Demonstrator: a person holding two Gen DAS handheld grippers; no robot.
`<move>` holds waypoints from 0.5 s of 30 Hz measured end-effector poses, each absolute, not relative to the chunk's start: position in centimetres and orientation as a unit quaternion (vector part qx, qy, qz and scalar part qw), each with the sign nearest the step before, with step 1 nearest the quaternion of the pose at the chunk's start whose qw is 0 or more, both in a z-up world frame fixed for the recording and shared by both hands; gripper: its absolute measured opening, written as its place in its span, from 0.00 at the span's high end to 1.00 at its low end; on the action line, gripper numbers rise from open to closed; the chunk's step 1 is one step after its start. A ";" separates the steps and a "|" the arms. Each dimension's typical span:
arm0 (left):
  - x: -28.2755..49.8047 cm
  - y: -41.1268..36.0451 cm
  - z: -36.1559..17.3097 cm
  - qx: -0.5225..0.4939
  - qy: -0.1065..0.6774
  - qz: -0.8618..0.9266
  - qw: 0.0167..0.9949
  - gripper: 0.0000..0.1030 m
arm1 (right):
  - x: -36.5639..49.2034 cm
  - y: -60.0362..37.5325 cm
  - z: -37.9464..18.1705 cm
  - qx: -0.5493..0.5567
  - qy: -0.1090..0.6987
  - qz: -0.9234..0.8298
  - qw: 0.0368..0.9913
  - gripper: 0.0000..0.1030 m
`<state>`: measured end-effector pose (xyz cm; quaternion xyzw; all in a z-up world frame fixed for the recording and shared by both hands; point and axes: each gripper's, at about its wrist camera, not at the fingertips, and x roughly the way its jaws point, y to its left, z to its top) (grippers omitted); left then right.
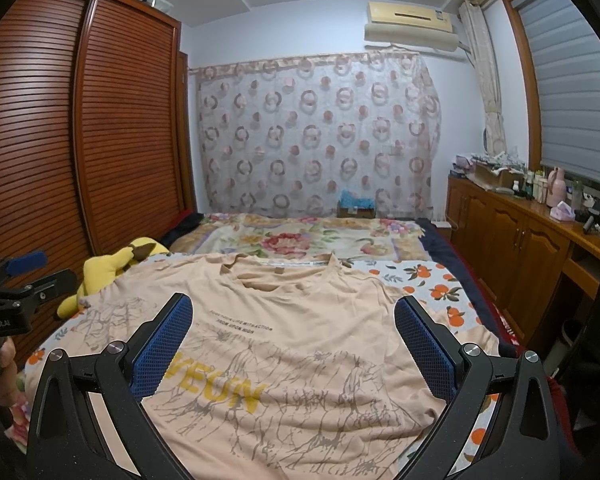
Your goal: Fold small clothes
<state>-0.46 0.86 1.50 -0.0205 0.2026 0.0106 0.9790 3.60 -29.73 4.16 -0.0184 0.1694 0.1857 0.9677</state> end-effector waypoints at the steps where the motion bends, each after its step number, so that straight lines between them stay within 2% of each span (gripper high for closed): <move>1: -0.4 0.9 1.6 -0.020 0.203 0.010 0.979 0.00 | 3.6 -29.7 4.2 -0.019 0.170 0.186 0.968 0.00; 15: -0.5 0.7 1.5 -0.018 0.201 0.011 0.979 0.00 | 3.5 -29.7 4.3 -0.018 0.169 0.185 0.968 0.00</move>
